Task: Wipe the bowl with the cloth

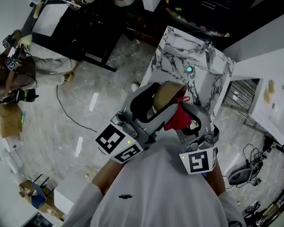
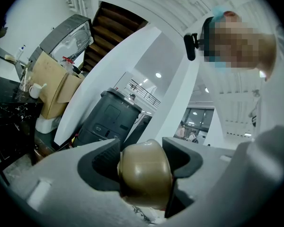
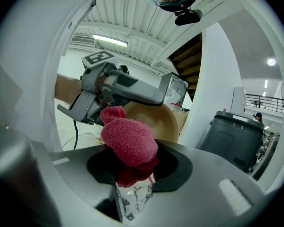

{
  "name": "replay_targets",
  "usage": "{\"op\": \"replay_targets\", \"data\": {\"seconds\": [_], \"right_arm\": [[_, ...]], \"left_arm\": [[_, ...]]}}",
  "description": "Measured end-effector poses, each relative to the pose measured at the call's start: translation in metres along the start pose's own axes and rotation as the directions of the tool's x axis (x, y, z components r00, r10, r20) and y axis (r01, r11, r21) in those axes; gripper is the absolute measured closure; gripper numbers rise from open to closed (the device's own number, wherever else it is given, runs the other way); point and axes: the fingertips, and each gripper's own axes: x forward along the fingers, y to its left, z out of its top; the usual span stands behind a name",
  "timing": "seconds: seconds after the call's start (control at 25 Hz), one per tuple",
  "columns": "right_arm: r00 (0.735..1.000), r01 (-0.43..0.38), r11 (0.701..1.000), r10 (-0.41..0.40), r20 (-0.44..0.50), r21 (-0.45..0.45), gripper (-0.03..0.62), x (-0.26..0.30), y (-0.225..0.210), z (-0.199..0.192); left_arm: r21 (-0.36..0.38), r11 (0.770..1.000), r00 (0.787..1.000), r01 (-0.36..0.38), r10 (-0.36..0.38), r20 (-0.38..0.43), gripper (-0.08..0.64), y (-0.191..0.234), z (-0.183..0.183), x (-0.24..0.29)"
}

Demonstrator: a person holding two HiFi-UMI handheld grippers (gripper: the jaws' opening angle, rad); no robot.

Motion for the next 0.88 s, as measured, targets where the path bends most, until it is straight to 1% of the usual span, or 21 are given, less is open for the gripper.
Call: {"op": "replay_targets", "data": {"seconds": [0.12,0.16,0.24,0.32,0.44,0.56,0.64,0.68,0.76,0.88], "right_arm": [[0.997,-0.068,0.994,0.064,0.052,0.082,0.445,-0.003,0.007,0.006],[0.995,-0.074,0.991,0.067,0.073,0.108,0.445,-0.004,0.007,0.008],[0.992,-0.056,0.99,0.04,0.122,0.133,0.445,-0.006,0.003,0.015],[0.988,-0.004,0.993,-0.015,0.156,0.118,0.445,-0.007,-0.005,0.022],[0.983,0.09,0.996,-0.092,0.157,0.019,0.442,-0.005,-0.012,0.024],[0.978,0.153,0.985,-0.14,0.156,-0.079,0.44,-0.002,-0.014,0.028],[0.974,0.188,0.975,-0.17,0.151,-0.115,0.44,0.0,-0.019,0.029],[0.972,0.201,0.973,-0.184,0.144,-0.115,0.44,0.001,-0.022,0.027],[0.973,0.212,0.974,-0.203,0.112,-0.077,0.44,0.006,-0.028,0.019],[0.978,0.202,0.979,-0.201,0.057,-0.024,0.442,0.009,-0.031,0.007]], "left_arm": [[-0.005,1.0,1.0,0.005,-0.005,-0.011,0.275,-0.001,-0.004,0.002],[-0.007,1.0,1.0,0.011,-0.012,-0.016,0.275,-0.003,-0.006,0.003],[-0.014,0.999,0.999,0.032,-0.032,-0.03,0.275,-0.008,-0.011,0.004],[-0.04,0.997,0.997,0.062,-0.064,-0.044,0.275,-0.012,-0.016,0.005],[-0.093,0.992,0.995,0.082,-0.086,-0.048,0.276,-0.013,-0.02,0.004],[-0.091,0.992,0.995,0.083,-0.088,-0.051,0.276,-0.014,-0.021,-0.002],[-0.074,0.994,0.995,0.086,-0.09,-0.049,0.276,-0.016,-0.02,-0.005],[-0.062,0.994,0.995,0.085,-0.088,-0.046,0.276,-0.017,-0.019,-0.006],[-0.039,0.997,0.997,0.072,-0.073,-0.036,0.273,-0.017,-0.018,-0.007],[0.005,0.999,0.999,0.047,-0.047,-0.02,0.272,-0.019,-0.015,-0.006]]}}
